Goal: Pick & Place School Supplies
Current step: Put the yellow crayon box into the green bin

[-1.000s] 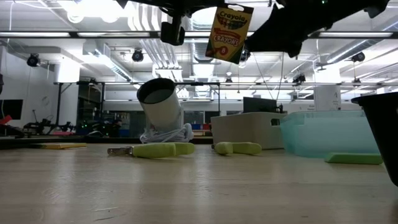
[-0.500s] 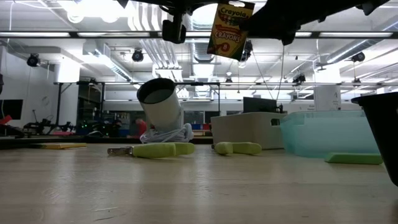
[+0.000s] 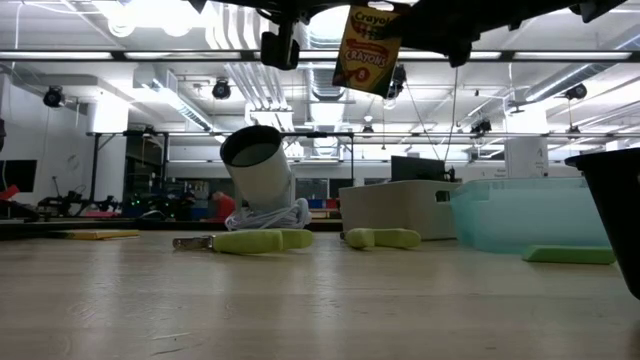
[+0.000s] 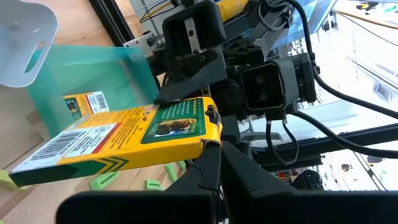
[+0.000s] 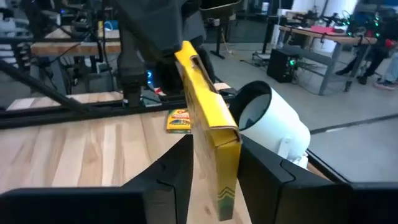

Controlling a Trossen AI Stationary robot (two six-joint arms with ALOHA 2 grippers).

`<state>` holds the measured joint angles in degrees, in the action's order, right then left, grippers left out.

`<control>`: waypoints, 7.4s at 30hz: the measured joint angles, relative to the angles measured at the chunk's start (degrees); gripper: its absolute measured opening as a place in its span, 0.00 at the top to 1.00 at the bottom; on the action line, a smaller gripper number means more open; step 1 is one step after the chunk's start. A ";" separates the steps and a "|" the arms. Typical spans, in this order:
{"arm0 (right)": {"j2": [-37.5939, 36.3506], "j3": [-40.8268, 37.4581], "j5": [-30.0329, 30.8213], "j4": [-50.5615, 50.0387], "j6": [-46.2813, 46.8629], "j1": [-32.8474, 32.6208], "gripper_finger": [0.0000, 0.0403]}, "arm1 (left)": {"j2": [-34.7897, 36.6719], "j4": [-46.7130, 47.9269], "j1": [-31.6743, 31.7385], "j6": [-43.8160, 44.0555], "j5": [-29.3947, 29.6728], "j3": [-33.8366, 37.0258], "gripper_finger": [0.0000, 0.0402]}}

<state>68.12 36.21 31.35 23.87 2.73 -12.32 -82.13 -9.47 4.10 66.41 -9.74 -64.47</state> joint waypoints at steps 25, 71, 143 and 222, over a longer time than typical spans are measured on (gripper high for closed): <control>0.08 -0.02 -0.52 -0.14 -1.46 -0.04 0.92 | 0.00 1.16 0.02 -3.86 -1.37 0.00 0.99; 0.02 -0.02 -0.32 -0.06 -1.51 -0.04 0.92 | -0.02 1.81 -0.02 -2.85 -2.61 0.00 0.51; -10.64 0.29 -11.94 -75.26 103.61 -8.04 0.92 | 17.77 26.03 1.82 -60.52 10.16 0.11 0.54; -0.43 4.52 14.22 -39.65 56.60 -7.28 0.72 | 17.73 77.37 7.75 0.49 41.82 5.44 0.55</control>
<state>67.68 40.73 45.56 -15.78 59.33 -19.59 -64.40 67.90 11.85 66.90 32.08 -59.02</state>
